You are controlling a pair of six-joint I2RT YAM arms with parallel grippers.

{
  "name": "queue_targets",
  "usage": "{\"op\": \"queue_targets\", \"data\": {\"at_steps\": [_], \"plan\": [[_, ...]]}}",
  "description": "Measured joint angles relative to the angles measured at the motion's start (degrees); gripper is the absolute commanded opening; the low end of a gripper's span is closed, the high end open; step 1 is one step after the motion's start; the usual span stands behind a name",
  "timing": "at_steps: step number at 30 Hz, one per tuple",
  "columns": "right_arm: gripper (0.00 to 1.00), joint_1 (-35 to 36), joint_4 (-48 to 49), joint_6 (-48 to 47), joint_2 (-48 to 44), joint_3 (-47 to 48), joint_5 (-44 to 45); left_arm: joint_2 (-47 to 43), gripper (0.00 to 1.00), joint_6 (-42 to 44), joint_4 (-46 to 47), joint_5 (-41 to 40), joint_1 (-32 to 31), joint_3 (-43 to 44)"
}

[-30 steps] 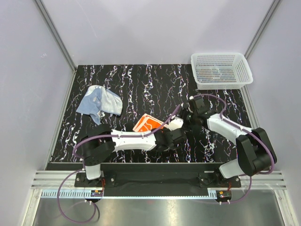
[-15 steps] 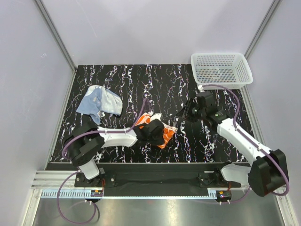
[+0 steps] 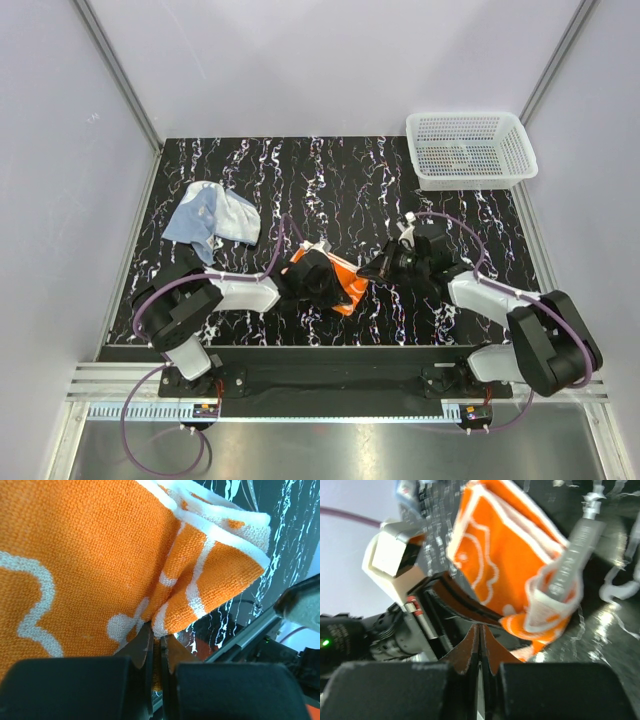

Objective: Roll the towels
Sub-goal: Roll the towel

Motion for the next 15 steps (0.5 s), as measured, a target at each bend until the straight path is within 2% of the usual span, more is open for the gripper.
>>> {"op": "queue_targets", "data": {"at_steps": [15], "plan": [[0.05, 0.1, 33.2, 7.8, 18.4, -6.8, -12.8, 0.1, 0.0, -2.8, 1.9, 2.4, 2.0, -1.4]]}}
